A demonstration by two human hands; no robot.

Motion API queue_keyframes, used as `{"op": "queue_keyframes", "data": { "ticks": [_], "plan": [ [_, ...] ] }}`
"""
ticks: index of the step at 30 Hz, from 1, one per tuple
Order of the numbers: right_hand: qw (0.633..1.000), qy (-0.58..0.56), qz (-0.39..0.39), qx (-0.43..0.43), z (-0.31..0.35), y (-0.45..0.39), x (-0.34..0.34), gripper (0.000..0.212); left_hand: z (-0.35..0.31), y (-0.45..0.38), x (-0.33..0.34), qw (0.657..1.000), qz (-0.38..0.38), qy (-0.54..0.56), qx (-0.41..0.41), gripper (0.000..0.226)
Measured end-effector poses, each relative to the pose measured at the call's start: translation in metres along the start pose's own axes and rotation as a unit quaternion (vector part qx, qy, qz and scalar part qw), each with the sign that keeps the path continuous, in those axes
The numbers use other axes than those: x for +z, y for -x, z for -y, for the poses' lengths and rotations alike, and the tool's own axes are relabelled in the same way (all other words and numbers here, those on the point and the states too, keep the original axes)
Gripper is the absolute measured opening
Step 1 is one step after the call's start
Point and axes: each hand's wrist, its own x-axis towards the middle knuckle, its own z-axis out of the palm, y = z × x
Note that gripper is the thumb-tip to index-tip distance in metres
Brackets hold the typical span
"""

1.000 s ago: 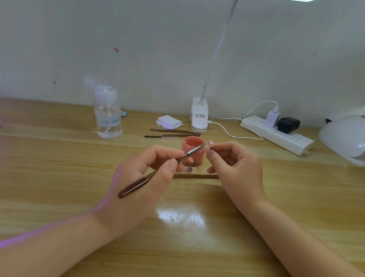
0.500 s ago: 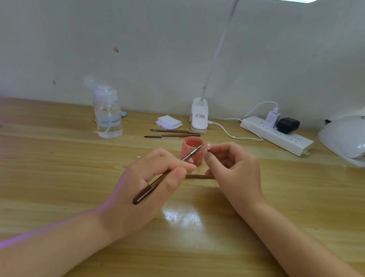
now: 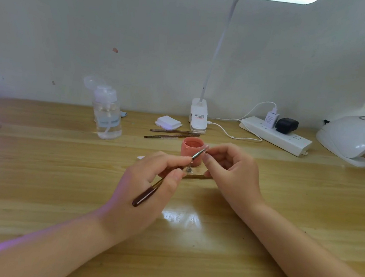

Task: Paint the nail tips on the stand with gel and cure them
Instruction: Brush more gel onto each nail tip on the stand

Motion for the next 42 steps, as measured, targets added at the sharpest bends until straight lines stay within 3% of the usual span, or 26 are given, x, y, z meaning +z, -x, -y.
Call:
{"op": "queue_keyframes", "data": {
  "ticks": [13,21,30,35,42],
  "plan": [
    [0.999,0.026,-0.016,0.009,-0.0022,-0.0010,-0.0062,0.014,0.0049,0.0001,-0.0023,0.996,-0.049,0.057,-0.051,0.025],
    [1.000,0.011,0.003,-0.008,0.0025,0.0016,-0.0055,0.005,0.0030,0.0004,-0.0013,0.999,-0.007,0.043,-0.029,0.027],
    [1.000,0.001,0.007,-0.012,0.0023,0.0021,-0.0047,0.001,-0.0003,-0.0001,0.0018,0.990,-0.029,0.120,-0.066,0.021],
    [1.000,0.007,0.015,-0.011,0.0027,0.0022,-0.0060,0.005,0.0013,0.0018,-0.0014,0.989,-0.038,0.129,-0.062,0.029],
    [1.000,0.009,0.011,-0.016,0.0023,0.0017,-0.0046,0.004,0.0016,0.0004,-0.0009,0.991,-0.024,0.112,-0.074,0.022]
  ]
}}
